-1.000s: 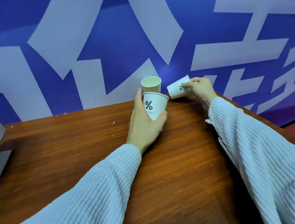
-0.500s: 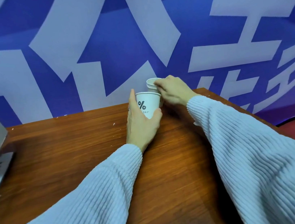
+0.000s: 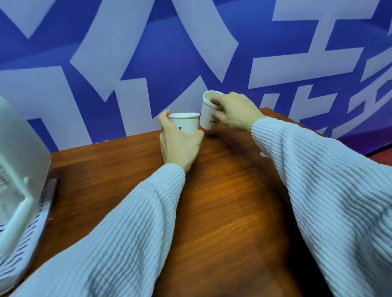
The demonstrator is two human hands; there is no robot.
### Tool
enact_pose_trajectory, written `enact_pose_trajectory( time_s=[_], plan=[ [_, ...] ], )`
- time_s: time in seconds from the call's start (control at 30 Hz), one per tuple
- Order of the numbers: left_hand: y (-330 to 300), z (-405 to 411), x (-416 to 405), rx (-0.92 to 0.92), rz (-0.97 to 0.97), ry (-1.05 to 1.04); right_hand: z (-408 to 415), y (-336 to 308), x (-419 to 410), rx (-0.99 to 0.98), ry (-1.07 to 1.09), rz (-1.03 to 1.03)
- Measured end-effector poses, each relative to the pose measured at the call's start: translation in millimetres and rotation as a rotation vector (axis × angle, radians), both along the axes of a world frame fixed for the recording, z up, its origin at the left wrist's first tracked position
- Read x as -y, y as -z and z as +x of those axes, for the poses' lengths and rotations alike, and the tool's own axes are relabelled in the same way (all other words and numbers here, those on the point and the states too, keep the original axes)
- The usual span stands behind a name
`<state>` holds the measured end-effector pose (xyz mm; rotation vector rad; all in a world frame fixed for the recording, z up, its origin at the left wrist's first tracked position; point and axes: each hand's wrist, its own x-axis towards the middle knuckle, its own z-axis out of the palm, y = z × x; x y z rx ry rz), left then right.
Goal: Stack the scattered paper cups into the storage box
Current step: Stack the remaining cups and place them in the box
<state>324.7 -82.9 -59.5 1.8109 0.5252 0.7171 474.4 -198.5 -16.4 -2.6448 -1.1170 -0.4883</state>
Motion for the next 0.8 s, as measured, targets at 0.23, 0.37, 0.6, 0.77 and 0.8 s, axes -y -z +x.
enact_pose_trajectory(
  time_s=[0.23,0.37,0.6,0.77,0.8],
  plan=[
    [-41.5,-54.9,-11.3,0.024,0.166,0.008,-70.9,-28.4,10.2,-0.042,-0.034,0.093],
    [-56.2,-87.5,-21.5,0.048,0.262,-0.013,-113.9,-35.9,14.5,-0.031,-0.075,0.128],
    [-69.4,-158.3,-39.0,0.115,0.294,-0.065,-185.1,-56.6,14.8,-0.059,-0.084,0.193],
    [-83.3,-215.6,-52.9,0.14,0.32,-0.112,-233.3,-73.5,5.3,-0.064,-0.144,0.21],
    [-85.8,-227.4,-57.2,0.149,0.327,-0.128,-242.0,-75.6,1.7,-0.066,-0.16,0.223]
  ],
)
